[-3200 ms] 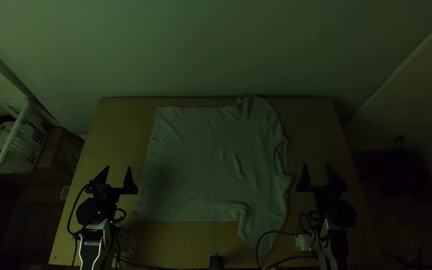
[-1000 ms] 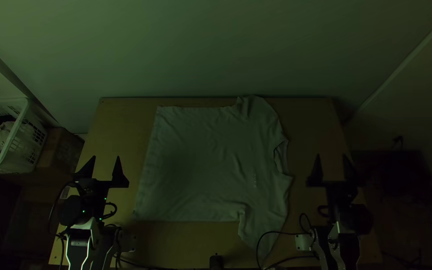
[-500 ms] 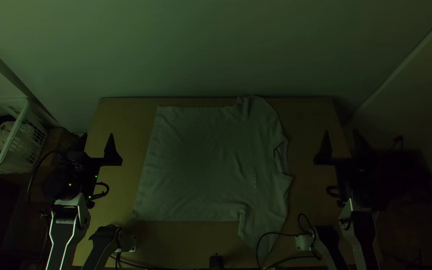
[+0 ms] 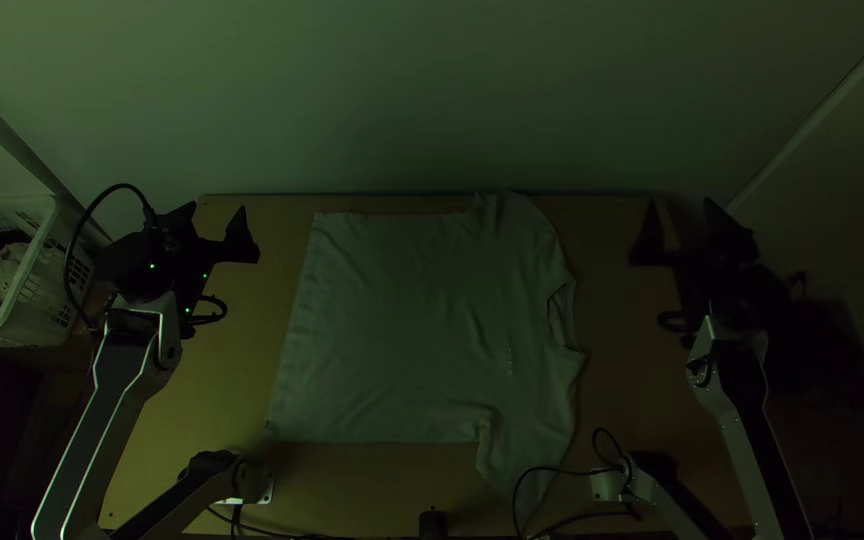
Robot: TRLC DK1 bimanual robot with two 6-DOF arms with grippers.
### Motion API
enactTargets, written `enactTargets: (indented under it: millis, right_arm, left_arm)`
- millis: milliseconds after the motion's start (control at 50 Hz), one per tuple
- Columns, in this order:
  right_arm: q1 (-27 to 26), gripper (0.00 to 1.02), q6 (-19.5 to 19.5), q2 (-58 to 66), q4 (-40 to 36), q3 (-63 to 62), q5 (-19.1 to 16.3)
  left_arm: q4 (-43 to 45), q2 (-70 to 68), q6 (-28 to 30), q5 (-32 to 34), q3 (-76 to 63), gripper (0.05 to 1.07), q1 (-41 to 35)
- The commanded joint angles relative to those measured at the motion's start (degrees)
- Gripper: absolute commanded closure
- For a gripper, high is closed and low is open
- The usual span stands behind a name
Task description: Fold the t-shirt
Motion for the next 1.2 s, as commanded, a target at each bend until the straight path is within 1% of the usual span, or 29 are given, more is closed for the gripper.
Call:
enactTargets:
  millis: [0,120,280,400,460,560,680,760,920,1040,1180]
  right_arm:
    - [0.4,0.04,0.7,5.1,1.1,4.5,0.0]
    - [0.6,0.04,1.0,10.2,0.5,8.6,-0.1]
    - [1.4,0.04,1.2,16.3,0.3,12.7,-0.2]
    - [1.9,0.04,2.2,21.1,-0.4,16.2,-0.2]
    - [2.2,0.04,2.4,23.5,-1.3,18.2,-0.2]
    - [2.4,0.04,3.6,28.5,-4.0,22.5,-0.3]
    - [2.4,0.04,5.8,35.2,-11.8,29.7,-0.5]
    - [2.4,0.04,6.9,38.9,-14.4,33.0,-0.5]
    - [2.8,0.04,7.9,42.9,-14.9,35.9,-0.5]
    - [3.2,0.04,8.4,44.9,-15.3,36.8,-0.5]
    - [3.6,0.04,8.9,46.0,-15.5,37.0,-0.5]
  left_arm:
    - [-0.4,4.2,-1.3,-0.9,4.8,0.10,-0.8]
    - [-1.2,10.0,-1.6,-1.1,8.6,0.10,-1.0]
    - [-7.1,19.3,-3.1,-1.2,17.4,0.10,-0.8]
    - [-8.2,24.7,-3.2,-1.0,21.8,0.10,-0.9]
    - [-8.6,27.3,-4.2,-1.0,23.9,0.10,-0.9]
    - [-10.8,31.6,-5.4,-1.1,27.7,0.10,-1.2]
    - [-12.6,35.8,-7.3,-1.0,30.9,0.10,-1.6]
    - [-12.3,37.8,-8.3,-1.1,31.3,0.10,-1.6]
    - [-14.4,42.7,-9.8,-1.1,33.5,0.10,-2.1]
    - [-18.5,48.1,-11.6,-1.1,38.1,0.11,-1.8]
    - [-21.2,54.1,-12.7,-1.1,43.4,0.11,-1.5]
